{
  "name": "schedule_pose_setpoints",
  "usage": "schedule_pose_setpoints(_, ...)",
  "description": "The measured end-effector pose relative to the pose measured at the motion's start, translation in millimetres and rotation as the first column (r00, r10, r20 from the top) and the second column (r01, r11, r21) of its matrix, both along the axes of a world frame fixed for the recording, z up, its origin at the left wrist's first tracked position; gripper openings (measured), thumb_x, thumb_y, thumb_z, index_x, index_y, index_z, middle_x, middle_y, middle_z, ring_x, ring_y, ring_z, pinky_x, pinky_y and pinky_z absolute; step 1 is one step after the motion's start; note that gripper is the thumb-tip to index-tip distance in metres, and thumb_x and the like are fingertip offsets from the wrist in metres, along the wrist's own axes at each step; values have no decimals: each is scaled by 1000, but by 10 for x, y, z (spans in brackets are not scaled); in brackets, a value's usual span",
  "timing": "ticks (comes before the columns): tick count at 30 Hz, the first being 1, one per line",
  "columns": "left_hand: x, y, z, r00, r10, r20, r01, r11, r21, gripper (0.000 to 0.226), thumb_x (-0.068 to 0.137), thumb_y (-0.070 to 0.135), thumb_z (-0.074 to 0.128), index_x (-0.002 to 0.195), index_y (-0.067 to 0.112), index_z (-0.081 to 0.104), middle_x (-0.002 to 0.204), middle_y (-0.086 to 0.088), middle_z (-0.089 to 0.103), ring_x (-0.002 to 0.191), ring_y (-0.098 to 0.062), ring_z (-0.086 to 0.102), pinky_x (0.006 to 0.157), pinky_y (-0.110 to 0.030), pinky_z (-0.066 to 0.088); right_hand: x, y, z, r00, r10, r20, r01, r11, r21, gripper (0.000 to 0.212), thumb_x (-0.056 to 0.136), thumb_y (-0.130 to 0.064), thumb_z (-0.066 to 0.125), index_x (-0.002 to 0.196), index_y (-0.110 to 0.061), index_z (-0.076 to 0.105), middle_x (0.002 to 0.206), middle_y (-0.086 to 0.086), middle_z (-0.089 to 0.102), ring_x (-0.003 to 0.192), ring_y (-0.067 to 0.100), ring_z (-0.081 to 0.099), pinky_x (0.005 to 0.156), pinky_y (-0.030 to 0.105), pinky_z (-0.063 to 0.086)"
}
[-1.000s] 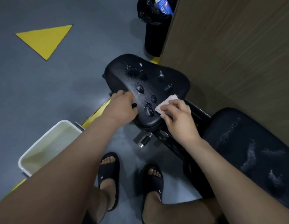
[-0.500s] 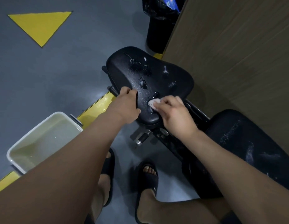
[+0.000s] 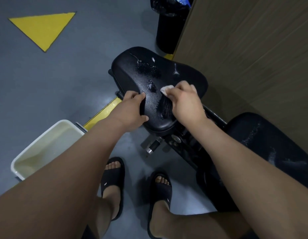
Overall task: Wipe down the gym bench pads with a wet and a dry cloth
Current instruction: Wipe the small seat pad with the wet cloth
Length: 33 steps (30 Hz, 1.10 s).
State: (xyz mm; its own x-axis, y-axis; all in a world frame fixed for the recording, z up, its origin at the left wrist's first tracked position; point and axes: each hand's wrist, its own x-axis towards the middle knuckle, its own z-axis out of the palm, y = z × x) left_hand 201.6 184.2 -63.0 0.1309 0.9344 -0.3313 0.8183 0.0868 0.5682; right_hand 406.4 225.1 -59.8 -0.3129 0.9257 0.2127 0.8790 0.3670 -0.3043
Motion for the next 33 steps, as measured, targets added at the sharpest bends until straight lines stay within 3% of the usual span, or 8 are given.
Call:
schedule_pose_setpoints(6, -89, 25, -43, 999, -15, 29, 14, 1000, 8, 90, 85, 28, 80, 159, 20, 28, 155, 0, 25, 136, -24, 45, 113, -32, 35, 69, -461, -23, 959, 279, 53, -277, 960, -41, 25, 93, -4, 67, 115, -15, 71, 103, 5, 57, 83, 23, 42, 69, 34, 45)
schedule_pose_setpoints(9, -68, 38, -59, 1000, -9, 28, 8, 1000, 12, 91, 85, 27, 81, 159, 20, 29, 154, -1, 27, 138, -24, 42, 116, -33, 34, 33, -116, -33, 977, 202, 70, -203, 979, 3, 27, 94, -8, 67, 116, -21, 73, 102, 3, 56, 86, 19, 36, 78, 36, 48)
schedule_pose_setpoints(12, -67, 37, -85, 1000, 2, 27, -2, 1000, 22, 91, 84, 27, 81, 159, 21, 29, 153, -1, 27, 140, -24, 39, 117, -34, 33, -82, 11, -52, 997, 79, 8, -79, 997, -3, 19, 98, -10, 61, 110, -16, 75, 102, 5, 56, 85, 26, 43, 86, 36, 45)
schedule_pose_setpoints(17, -74, 54, -135, 999, 12, 38, -13, 1000, 21, 94, 80, 26, 84, 158, 21, 31, 151, -3, 27, 139, -25, 39, 118, -38, 33, 26, -394, -2, 931, 364, 22, -361, 928, -89, 27, 91, -3, 67, 112, -17, 76, 101, 5, 61, 80, 28, 47, 71, 33, 46)
schedule_pose_setpoints(23, -95, 45, -133, 999, 11, 53, -12, 1000, 15, 92, 82, 25, 82, 159, 23, 30, 152, 0, 27, 138, -23, 41, 117, -38, 35, -131, -14, -3, 990, 142, 9, -141, 988, -57, 21, 95, -6, 63, 110, -14, 75, 104, 8, 60, 90, 32, 49, 81, 46, 51)
schedule_pose_setpoints(28, -124, 52, -130, 998, -4, 58, 2, 1000, 24, 90, 82, 25, 83, 158, 23, 33, 152, -1, 28, 135, -23, 45, 116, -33, 35, 65, -458, 20, 882, 470, 35, -464, 879, -105, 25, 92, -1, 65, 111, -14, 73, 103, 4, 60, 85, 25, 47, 77, 33, 45)
schedule_pose_setpoints(30, -115, 51, -122, 999, -4, 48, 3, 1000, 23, 90, 83, 25, 83, 158, 24, 33, 152, 0, 28, 135, -23, 45, 115, -31, 35, 101, -273, 17, 902, 426, 72, -421, 904, -73, 25, 92, -2, 65, 110, -17, 74, 102, 4, 59, 85, 25, 46, 75, 38, 50)
schedule_pose_setpoints(33, -104, 39, -98, 999, -3, 45, 2, 1000, 18, 90, 84, 25, 82, 158, 23, 32, 153, -1, 27, 135, -24, 45, 115, -32, 35, 20, -165, -31, 979, 203, 29, -203, 979, -1, 23, 91, -4, 64, 108, -17, 75, 99, 6, 59, 83, 30, 48, 72, 45, 54)
